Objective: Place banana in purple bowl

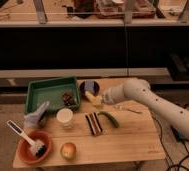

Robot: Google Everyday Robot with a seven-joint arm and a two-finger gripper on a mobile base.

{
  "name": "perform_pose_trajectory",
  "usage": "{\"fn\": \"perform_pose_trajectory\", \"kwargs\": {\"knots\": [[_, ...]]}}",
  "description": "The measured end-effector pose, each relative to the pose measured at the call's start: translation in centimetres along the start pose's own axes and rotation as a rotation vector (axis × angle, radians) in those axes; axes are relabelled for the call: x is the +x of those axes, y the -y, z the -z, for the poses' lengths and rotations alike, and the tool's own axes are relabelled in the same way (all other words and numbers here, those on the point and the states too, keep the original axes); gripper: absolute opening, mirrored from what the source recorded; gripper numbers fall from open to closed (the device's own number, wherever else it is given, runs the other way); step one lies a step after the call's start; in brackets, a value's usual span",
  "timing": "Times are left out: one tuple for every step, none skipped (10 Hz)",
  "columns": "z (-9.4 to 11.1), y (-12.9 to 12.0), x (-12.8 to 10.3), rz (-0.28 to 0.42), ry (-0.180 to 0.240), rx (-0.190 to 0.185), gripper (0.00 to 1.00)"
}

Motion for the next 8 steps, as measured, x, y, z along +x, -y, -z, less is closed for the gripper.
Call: {"fn": "perform_pose_trajectory", "kwargs": {"knots": [[0.7,0.7,-1.4,0.008,0.006,-0.01,0.0],[1.2,0.9,-2.1,0.007,0.006,-0.017,0.0],[1.3,1.0,-2.4,0.007,0.008,-0.019,0.0],[1.4,1.0,-2.2,0.005,0.008,-0.022,0.0],[1.1,0.8,-1.5,0.0,0.01,-0.025,0.0],[0.6,0.2,-0.6,-0.007,0.014,-0.029,0.0],[-0.1,-0.4,0.7,-0.013,0.019,-0.031,0.0],[-1.1,-1.1,2.2,-0.019,0.027,-0.036,0.0]]}}
